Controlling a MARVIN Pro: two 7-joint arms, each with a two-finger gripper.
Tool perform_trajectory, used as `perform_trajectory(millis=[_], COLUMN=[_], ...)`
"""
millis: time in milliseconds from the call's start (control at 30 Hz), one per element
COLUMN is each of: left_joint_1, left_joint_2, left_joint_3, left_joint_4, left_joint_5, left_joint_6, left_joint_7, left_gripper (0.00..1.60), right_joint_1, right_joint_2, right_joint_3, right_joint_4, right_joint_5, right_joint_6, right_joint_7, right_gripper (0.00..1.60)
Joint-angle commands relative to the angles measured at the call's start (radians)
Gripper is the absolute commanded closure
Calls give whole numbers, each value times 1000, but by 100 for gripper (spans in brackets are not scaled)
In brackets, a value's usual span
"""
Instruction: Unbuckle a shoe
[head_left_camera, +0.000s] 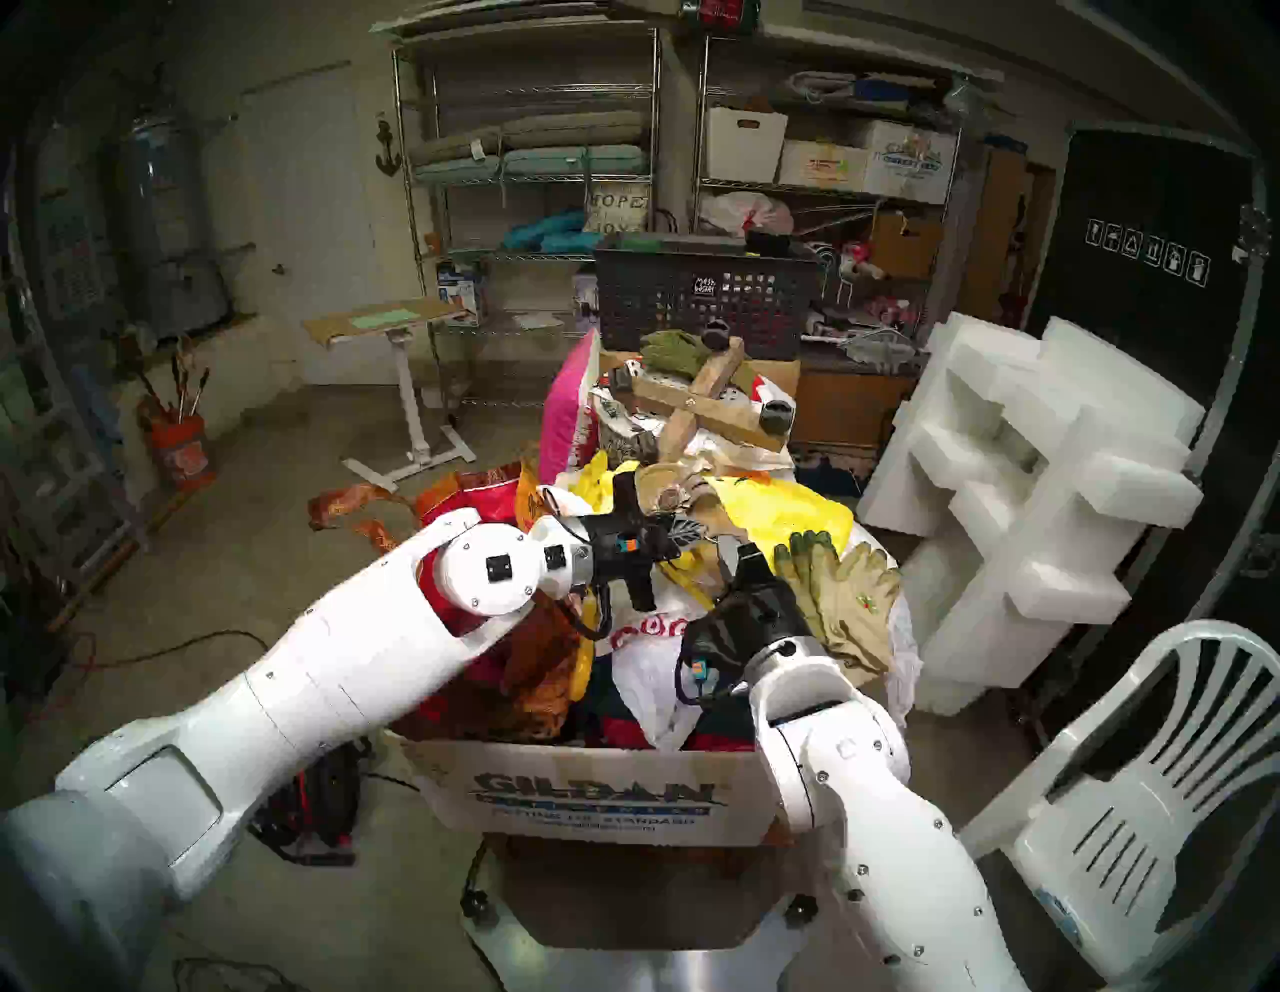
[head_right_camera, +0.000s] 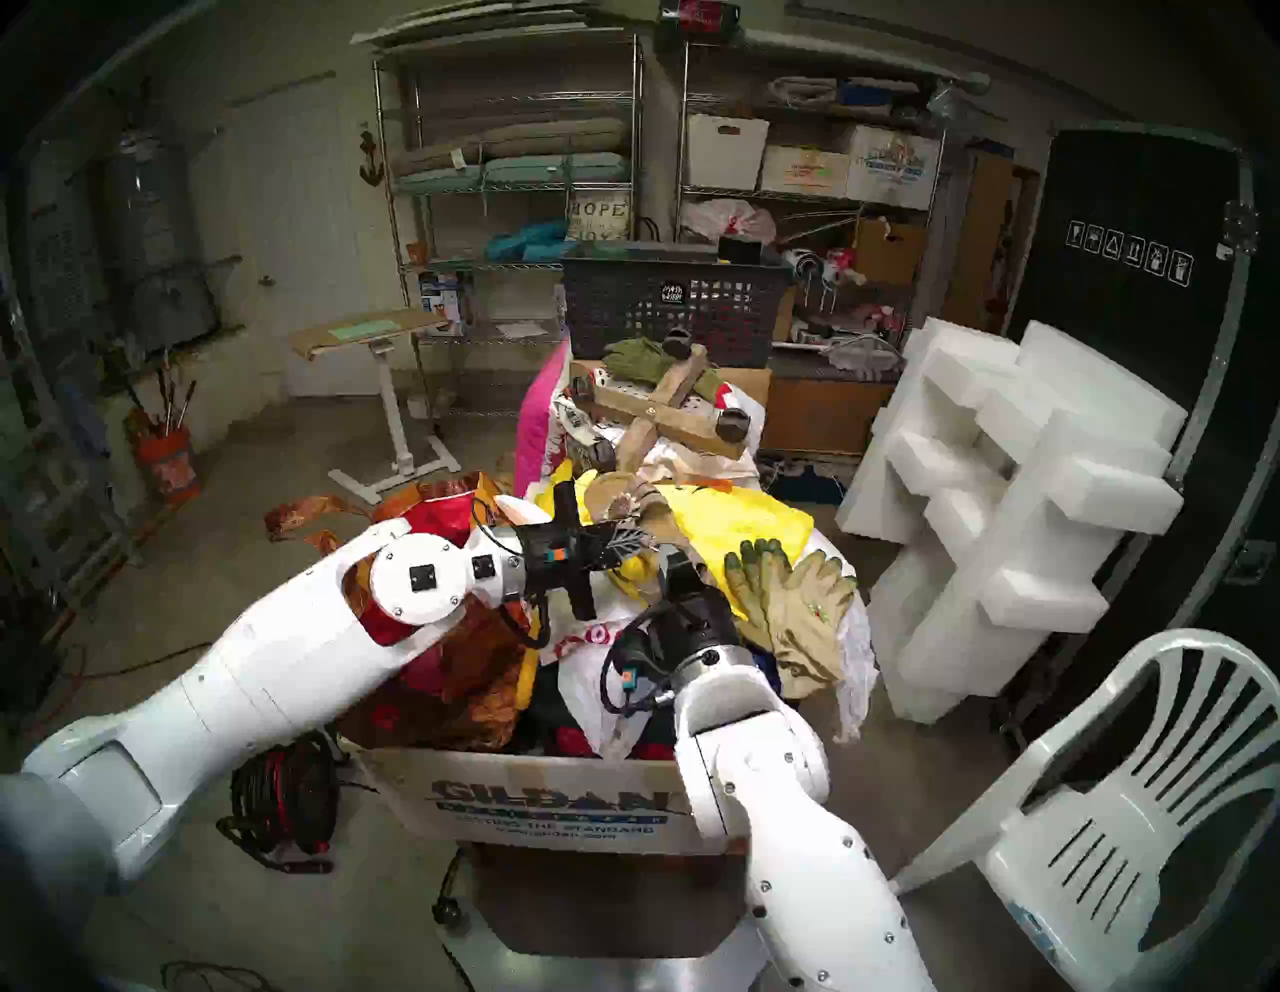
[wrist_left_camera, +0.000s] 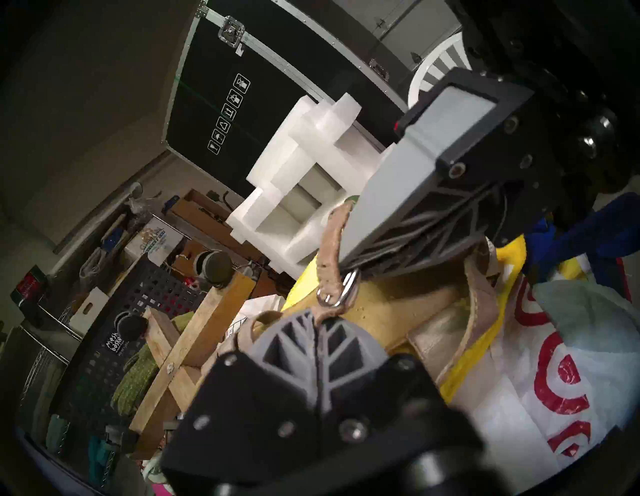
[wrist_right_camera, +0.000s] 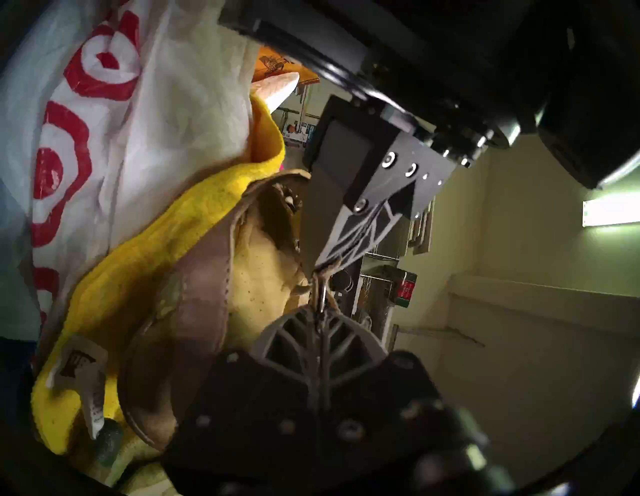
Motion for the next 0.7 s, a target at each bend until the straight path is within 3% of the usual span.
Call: perform_trajectory(millis=[0,667], left_joint_1=[-13,-6], left_joint_2=[-4,18], left_joint_3=[-5,-9], left_joint_4=[-18,-15], left_joint_5=[-2,-13], left_joint_6=[-19,-50], left_joint_7=[-2,-6], left_gripper=[160,160], right_joint_1=[20,74], right_joint_2=[-52,-101], right_joint_3=[-17,-58], right_joint_4=[-20,7], right_joint_5=[9,19], right_joint_6=[27,197], right_joint_7=[4,52], right_gripper=[160,160])
